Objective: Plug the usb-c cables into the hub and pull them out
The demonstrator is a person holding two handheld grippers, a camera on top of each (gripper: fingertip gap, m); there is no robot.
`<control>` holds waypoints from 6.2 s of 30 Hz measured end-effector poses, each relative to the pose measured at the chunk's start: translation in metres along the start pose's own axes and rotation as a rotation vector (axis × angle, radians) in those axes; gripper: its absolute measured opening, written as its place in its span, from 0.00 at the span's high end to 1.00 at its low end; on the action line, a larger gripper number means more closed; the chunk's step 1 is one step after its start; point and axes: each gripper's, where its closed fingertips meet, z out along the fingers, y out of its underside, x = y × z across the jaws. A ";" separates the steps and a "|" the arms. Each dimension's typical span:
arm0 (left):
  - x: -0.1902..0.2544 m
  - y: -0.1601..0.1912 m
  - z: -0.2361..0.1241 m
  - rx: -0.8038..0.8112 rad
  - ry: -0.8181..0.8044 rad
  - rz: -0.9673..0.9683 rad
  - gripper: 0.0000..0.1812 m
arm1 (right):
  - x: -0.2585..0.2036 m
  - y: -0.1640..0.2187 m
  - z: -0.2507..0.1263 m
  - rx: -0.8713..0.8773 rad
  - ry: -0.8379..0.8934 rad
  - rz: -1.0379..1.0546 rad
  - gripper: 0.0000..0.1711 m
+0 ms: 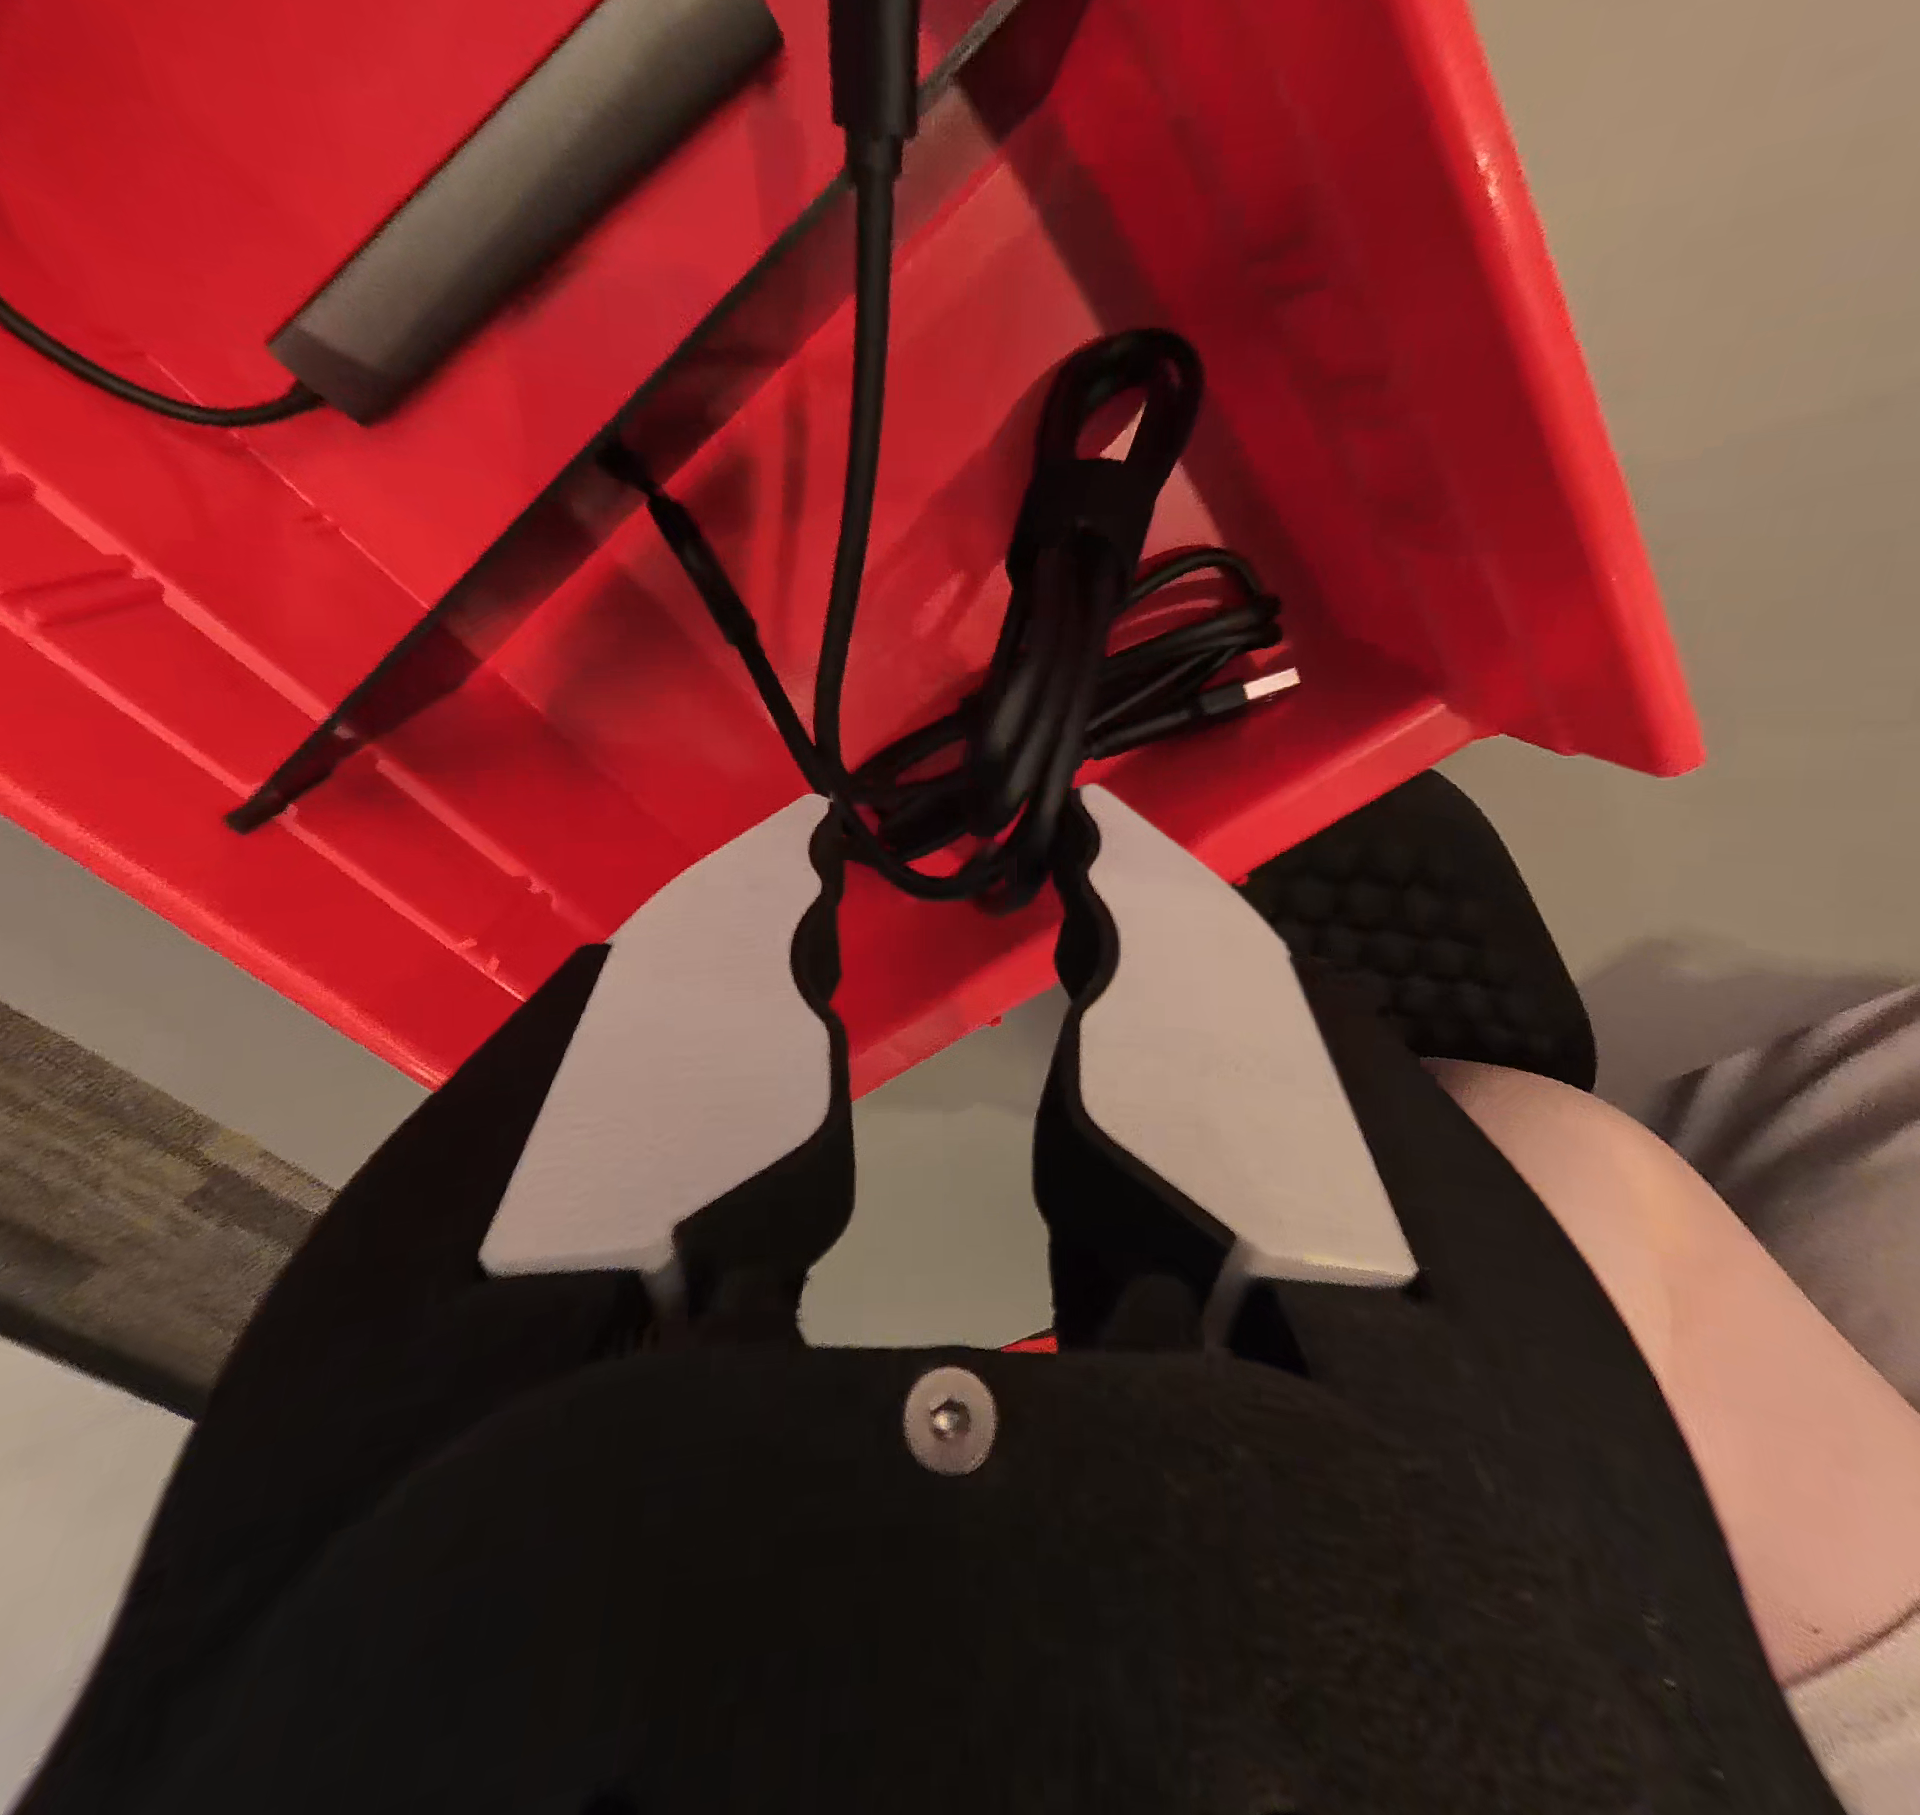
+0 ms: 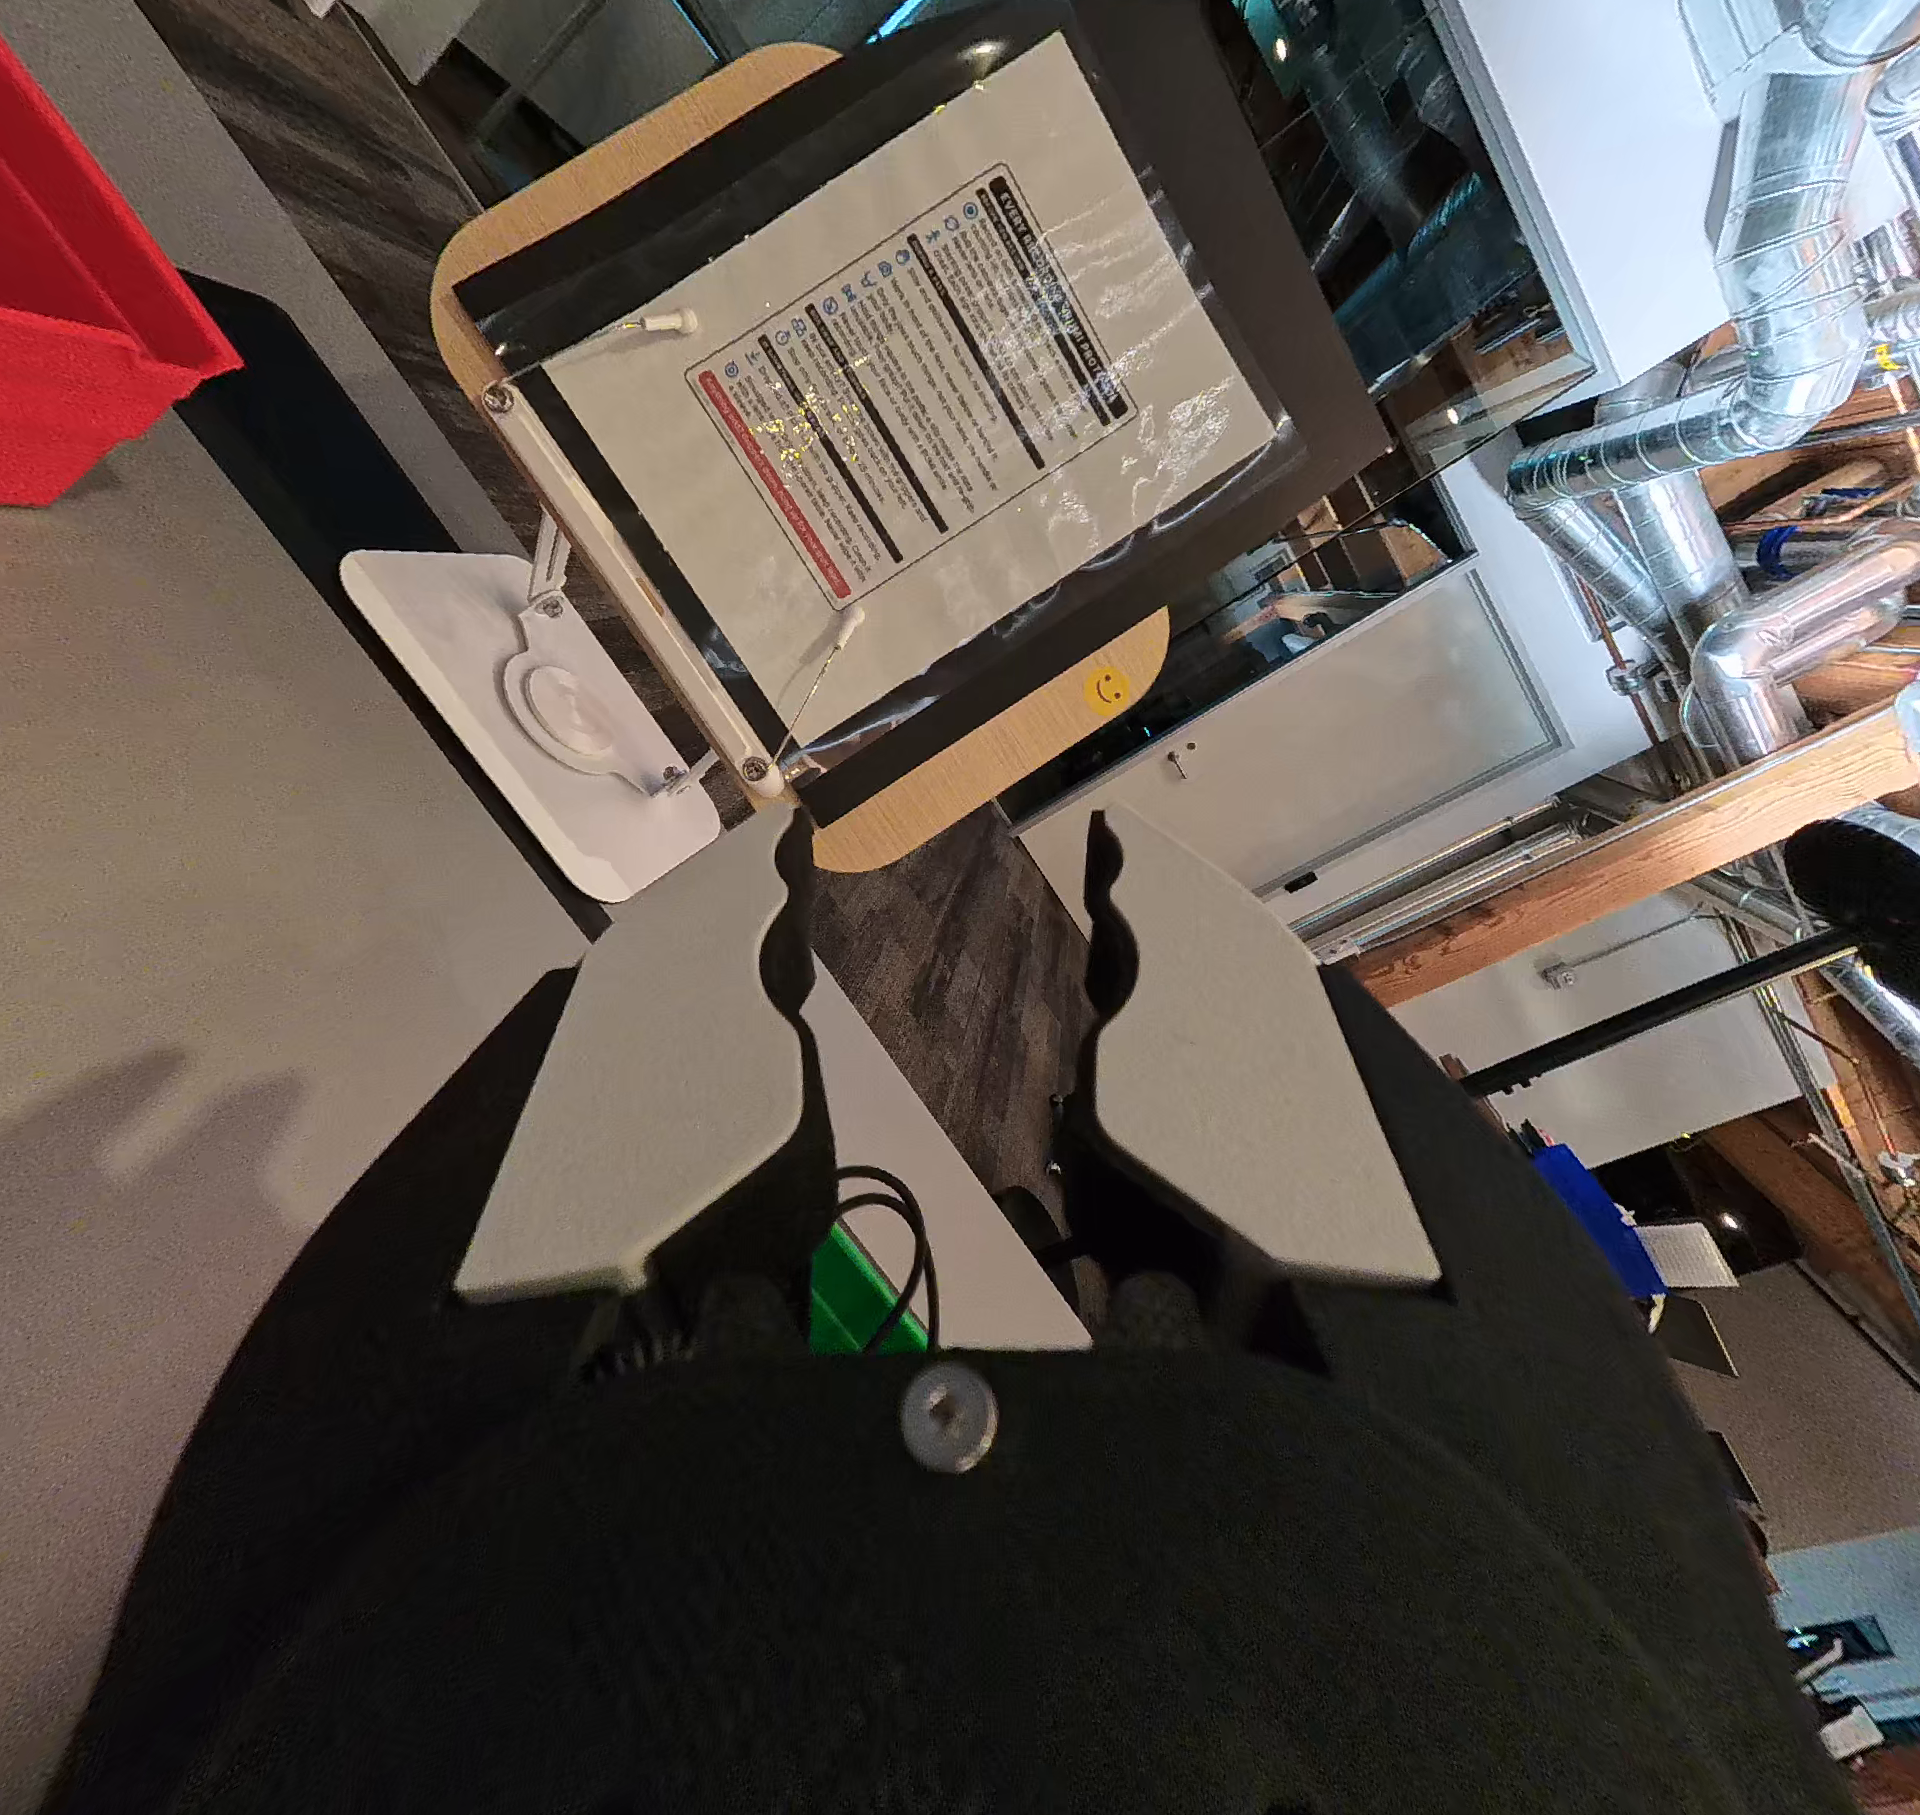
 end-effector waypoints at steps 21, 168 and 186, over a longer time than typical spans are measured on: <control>-0.011 -0.010 -0.146 0.704 -0.219 -0.262 0.95 | 0.012 0.008 -0.005 -0.011 0.013 -0.002 0.72; -0.120 -0.075 0.043 -0.132 -0.028 0.959 0.88 | 0.020 0.070 0.011 -0.179 -0.021 -0.180 0.71; -0.127 -0.061 0.085 -0.277 -0.077 1.081 0.80 | 0.016 0.083 0.016 -0.209 -0.045 -0.174 0.71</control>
